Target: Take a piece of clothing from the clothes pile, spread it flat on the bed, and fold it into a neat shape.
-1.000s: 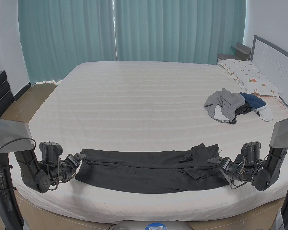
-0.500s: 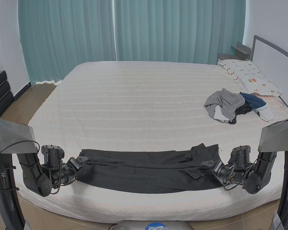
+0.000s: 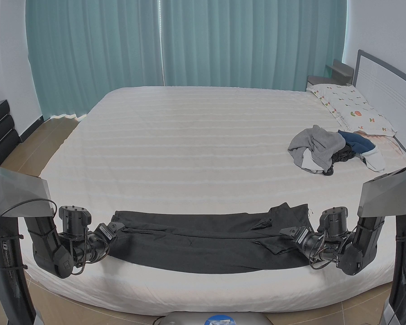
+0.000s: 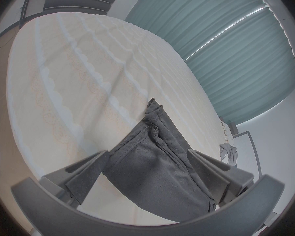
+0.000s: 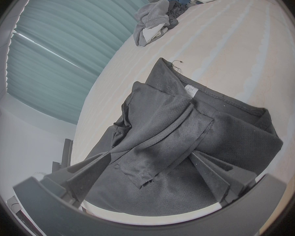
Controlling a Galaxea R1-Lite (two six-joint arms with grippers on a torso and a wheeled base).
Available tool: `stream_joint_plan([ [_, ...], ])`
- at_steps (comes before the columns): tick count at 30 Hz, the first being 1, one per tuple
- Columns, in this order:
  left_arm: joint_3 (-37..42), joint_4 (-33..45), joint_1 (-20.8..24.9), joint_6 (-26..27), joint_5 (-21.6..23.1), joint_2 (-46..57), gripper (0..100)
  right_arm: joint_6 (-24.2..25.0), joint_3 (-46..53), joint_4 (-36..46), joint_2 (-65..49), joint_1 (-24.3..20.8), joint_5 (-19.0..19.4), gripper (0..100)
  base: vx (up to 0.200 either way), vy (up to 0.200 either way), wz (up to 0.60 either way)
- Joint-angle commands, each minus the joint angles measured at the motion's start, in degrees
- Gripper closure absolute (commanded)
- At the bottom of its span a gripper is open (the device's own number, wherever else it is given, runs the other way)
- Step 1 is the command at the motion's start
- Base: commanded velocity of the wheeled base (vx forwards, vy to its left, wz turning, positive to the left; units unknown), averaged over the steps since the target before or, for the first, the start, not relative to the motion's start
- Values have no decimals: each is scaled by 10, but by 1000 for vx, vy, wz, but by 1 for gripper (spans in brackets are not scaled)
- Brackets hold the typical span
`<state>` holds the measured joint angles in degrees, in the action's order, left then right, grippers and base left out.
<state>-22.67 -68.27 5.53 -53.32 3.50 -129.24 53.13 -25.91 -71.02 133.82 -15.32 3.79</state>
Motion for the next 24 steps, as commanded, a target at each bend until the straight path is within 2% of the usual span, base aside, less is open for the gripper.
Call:
stream_joint_plan([
  [1, 0, 0, 0, 0, 0, -2, 0, -2, -3, -3, 14, -6, -14, 0, 0, 0, 0],
  [6, 0, 0, 0, 0, 0, -2, 0, -6, 2, -51, 37, -17, -34, 0, 0, 0, 0],
  [7, 0, 0, 0, 0, 0, -2, 0, -6, 2, -53, 37, -17, -34, 100, 0, 0, 0],
  [24, 0, 0, 0, 0, 0, -2, 0, -5, 46, -54, -15, -19, -34, 100, 0, 0, 0],
])
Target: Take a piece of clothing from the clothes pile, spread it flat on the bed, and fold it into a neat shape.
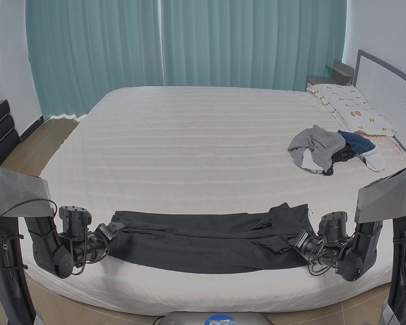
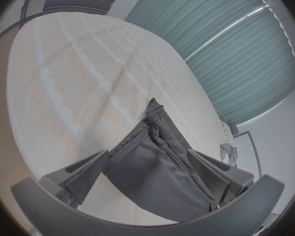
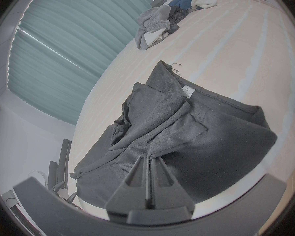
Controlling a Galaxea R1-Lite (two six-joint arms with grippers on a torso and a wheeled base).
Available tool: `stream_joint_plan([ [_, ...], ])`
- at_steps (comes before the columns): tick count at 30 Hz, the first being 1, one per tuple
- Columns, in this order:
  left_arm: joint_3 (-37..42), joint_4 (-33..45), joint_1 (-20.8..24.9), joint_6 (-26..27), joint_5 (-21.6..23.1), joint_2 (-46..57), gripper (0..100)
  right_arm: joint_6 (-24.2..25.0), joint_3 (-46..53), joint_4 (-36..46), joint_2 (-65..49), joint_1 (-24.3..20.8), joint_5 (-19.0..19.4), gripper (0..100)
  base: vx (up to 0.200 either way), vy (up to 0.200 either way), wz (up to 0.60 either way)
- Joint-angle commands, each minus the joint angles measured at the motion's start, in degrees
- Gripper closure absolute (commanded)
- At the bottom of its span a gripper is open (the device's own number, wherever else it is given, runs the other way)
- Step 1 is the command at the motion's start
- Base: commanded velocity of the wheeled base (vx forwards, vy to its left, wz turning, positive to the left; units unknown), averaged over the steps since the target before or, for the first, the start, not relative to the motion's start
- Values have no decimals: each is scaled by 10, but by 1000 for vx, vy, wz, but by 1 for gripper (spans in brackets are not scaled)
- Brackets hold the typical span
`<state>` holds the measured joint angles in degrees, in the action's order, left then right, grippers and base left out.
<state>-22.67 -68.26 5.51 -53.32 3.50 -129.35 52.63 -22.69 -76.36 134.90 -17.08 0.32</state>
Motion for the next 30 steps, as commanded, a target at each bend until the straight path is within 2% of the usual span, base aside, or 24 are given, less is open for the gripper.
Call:
stream_joint_plan([
  [1, 0, 0, 0, 0, 0, -1, 0, 0, 21, 0, -34, -4, 1, 100, 0, 0, 0],
  [21, 0, 0, 0, 1, 0, -1, 0, -2, 98, 0, -54, -52, -10, 100, 0, 0, 0],
  [22, 0, 0, 0, 1, 0, -1, 0, -2, 98, 0, -53, -52, -14, 0, 0, 0, 0],
  [30, 0, 0, 0, 1, -1, -2, 0, -5, 105, -3, -69, -51, -14, 0, 0, 0, 0],
])
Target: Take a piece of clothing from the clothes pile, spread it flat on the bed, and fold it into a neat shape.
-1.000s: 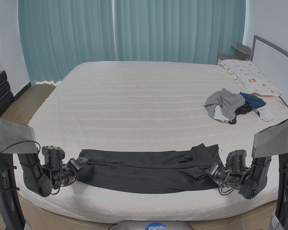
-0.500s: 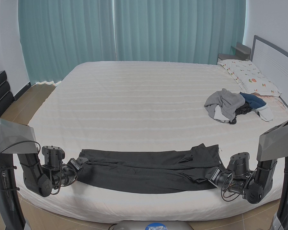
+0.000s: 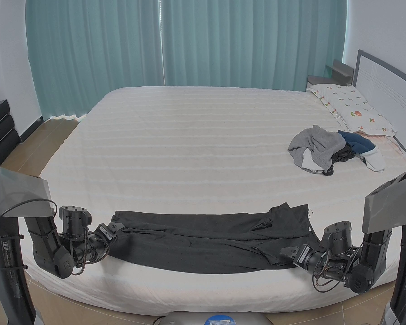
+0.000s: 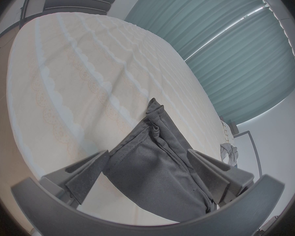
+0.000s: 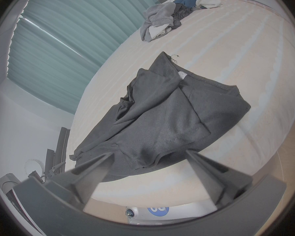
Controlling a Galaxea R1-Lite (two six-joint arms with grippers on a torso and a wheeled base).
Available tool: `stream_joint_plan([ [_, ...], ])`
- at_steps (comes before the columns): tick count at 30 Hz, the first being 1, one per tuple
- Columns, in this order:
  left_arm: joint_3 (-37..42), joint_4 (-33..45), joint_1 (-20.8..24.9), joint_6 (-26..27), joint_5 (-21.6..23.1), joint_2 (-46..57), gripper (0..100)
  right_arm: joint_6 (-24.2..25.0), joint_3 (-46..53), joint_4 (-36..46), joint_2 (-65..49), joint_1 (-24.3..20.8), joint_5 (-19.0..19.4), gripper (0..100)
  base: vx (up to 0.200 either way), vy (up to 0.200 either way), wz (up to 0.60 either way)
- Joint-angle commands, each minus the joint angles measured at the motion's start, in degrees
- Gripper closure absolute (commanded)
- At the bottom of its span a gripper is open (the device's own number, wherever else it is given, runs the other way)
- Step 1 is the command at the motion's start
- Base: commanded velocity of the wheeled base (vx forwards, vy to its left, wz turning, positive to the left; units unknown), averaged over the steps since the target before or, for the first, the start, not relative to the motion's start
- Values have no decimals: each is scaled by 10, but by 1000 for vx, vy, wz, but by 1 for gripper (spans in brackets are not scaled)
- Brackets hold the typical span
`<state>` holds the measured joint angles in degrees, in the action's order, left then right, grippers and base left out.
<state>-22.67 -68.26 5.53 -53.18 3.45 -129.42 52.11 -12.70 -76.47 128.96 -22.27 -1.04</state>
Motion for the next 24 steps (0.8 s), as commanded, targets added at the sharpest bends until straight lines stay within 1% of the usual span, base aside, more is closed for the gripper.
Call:
stream_joint_plan([
  [1, 0, 0, 0, 0, 0, -1, 0, -1, 9, -4, -21, 7, 0, 0, 0, 0, 0],
  [3, 0, 0, 0, 0, 0, -1, 0, -3, 12, -4, -31, 13, 0, 0, 0, 0, 0],
  [4, 0, 0, 0, 0, 0, -1, 0, -14, 15, -4, -42, 31, 3, 0, 0, 0, 0],
  [8, 0, 0, 0, 0, 0, -1, 0, -44, 15, -3, -44, 74, 16, 0, 0, 0, 0],
  [12, 0, 0, 0, 0, 0, -1, 0, -46, 21, -3, -35, 88, 37, 0, 0, 0, 0],
  [13, 0, 0, 0, 0, 0, -1, 0, -46, 21, -3, -35, 88, 37, 0, 0, 0, 0],
  [15, 0, 0, 0, 0, 0, -1, 0, -46, 13, -4, -23, 104, 49, 0, 0, 0, 0],
  [19, 0, 0, 0, 0, 0, -1, 0, -44, 2, -5, -8, 112, 73, 0, 0, 0, 0],
  [23, 0, 0, 0, 0, 0, -1, 0, -40, -5, -5, 1, 114, 78, 0, 0, 0, 0],
  [24, 0, 0, 0, 0, 0, -1, 0, -30, -8, -6, 5, 108, 79, 0, 0, 0, 0],
])
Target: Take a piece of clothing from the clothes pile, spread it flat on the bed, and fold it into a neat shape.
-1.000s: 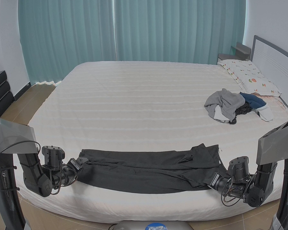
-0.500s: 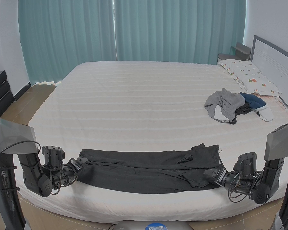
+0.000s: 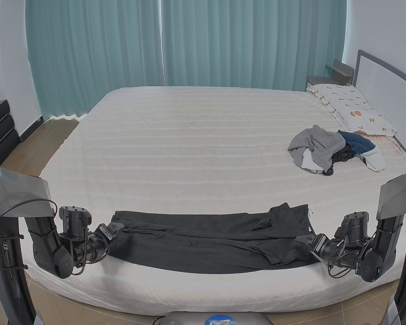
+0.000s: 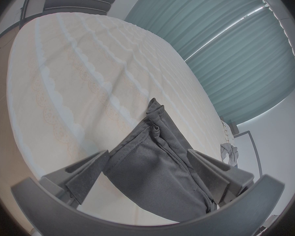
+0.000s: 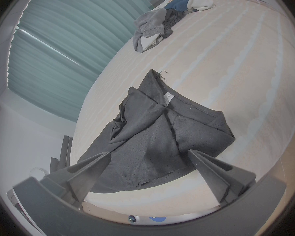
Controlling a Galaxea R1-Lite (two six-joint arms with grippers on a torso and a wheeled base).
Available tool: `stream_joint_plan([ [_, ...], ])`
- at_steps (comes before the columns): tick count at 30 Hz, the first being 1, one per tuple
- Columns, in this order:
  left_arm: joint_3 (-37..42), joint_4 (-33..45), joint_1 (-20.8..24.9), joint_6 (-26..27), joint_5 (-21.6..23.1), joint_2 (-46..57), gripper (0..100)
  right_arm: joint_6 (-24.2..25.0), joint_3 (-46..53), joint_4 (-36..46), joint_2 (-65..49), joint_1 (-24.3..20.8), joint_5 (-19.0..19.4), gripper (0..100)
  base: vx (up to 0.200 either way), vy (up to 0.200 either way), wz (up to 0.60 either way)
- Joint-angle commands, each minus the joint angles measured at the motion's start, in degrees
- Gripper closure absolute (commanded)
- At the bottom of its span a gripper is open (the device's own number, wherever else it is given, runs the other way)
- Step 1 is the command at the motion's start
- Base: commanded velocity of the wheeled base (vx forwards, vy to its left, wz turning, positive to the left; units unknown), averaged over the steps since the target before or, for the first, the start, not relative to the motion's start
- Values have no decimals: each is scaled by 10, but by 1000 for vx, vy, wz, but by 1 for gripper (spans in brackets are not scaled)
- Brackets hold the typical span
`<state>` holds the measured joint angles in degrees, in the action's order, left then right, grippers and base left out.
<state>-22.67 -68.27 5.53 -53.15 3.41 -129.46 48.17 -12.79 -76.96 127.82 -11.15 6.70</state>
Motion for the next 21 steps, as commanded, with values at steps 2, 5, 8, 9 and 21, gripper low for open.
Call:
stream_joint_plan([
  [2, 0, 0, 0, 0, 0, -1, 0, 18, -7, 0, 15, -5, 2, 0, 0, 0, 0],
  [5, 0, 0, 0, 0, 0, -1, 0, 45, -2, -1, 9, -25, 1, 0, 0, 0, 0],
  [8, 0, 0, 0, 0, 0, -1, 0, 50, 0, 0, 7, -36, 0, 0, 0, 0, 0],
  [9, 0, 0, 0, 0, 0, -1, 0, 54, 0, 0, 5, -44, -5, 0, 0, 0, 0],
  [21, 0, 0, 0, 0, -1, -1, 0, 75, 16, 6, -19, -75, -37, 0, 0, 0, 0],
])
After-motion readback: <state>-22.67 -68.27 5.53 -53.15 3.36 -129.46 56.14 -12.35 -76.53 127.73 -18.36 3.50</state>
